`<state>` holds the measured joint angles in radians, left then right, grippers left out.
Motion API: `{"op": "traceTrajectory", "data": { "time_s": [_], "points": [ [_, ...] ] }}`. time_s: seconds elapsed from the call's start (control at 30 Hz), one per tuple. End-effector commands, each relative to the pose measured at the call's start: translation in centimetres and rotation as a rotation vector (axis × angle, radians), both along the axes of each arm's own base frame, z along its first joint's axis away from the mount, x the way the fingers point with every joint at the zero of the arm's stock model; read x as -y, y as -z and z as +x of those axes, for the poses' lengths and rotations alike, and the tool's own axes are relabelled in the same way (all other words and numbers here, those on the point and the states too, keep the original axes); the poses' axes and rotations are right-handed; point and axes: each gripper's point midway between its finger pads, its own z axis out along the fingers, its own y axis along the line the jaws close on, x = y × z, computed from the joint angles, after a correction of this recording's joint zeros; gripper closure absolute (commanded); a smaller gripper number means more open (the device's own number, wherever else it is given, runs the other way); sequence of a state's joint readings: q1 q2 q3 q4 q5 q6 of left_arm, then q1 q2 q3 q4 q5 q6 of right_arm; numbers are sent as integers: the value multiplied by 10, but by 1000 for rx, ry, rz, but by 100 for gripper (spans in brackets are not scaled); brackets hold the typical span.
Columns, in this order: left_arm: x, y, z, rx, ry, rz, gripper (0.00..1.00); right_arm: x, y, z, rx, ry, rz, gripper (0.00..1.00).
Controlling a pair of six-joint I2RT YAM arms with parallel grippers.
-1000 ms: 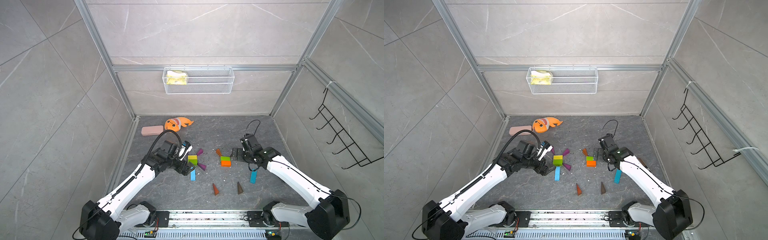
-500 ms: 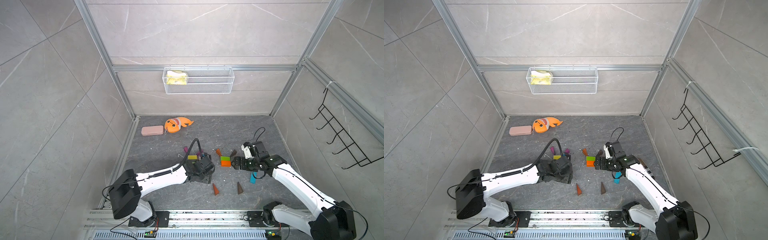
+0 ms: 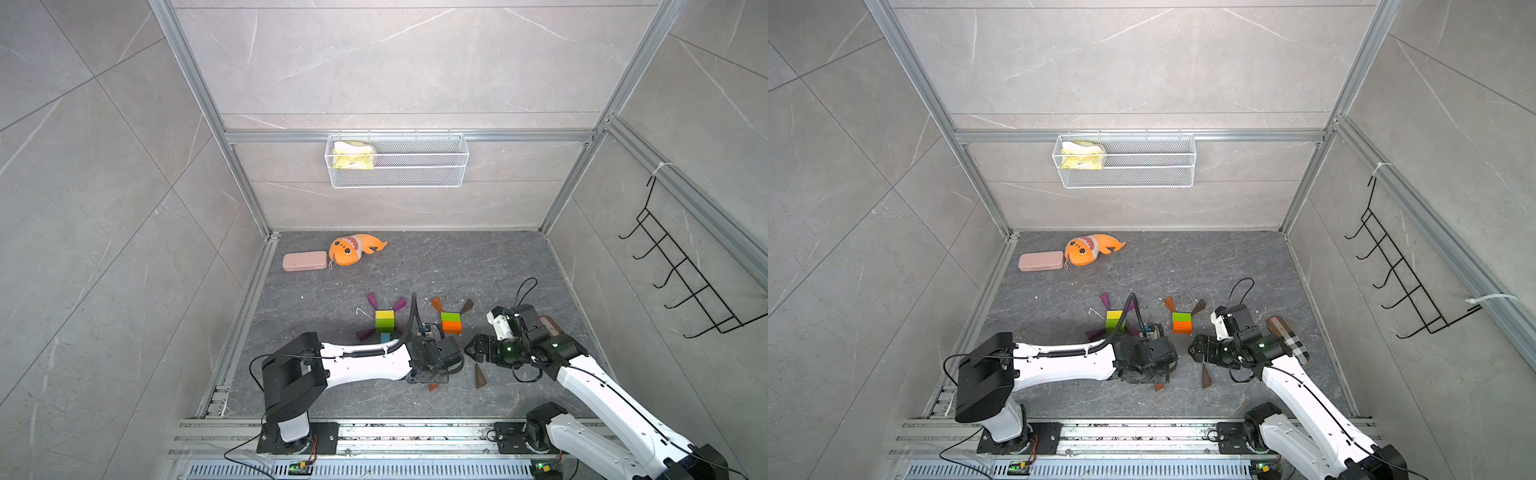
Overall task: Assemble a small pinwheel with building blocks
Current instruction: Pick up the building block from the center of the board.
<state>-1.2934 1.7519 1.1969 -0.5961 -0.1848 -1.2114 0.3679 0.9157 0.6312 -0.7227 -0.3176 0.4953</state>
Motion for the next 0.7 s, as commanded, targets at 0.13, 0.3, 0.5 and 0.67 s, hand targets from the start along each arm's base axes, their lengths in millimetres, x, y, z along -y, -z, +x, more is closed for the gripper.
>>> {"op": "traceTrajectory", "data": {
  "time_s": [0.13,0.3,0.5,0.67],
  "points": [
    [-2,14,-7,-26,-115,76,39,2,7,-14,-50,9,-12,11],
    [-2,20,-7,-29,-128,120,42,0,8,-14,-52,-4,-7,11],
    [0,22,-5,-35,-131,148,44,-1,7,-14,-52,-13,2,11],
    [0,25,-7,-49,-129,171,48,-1,7,-13,-46,-12,-2,11]
  ]
}}
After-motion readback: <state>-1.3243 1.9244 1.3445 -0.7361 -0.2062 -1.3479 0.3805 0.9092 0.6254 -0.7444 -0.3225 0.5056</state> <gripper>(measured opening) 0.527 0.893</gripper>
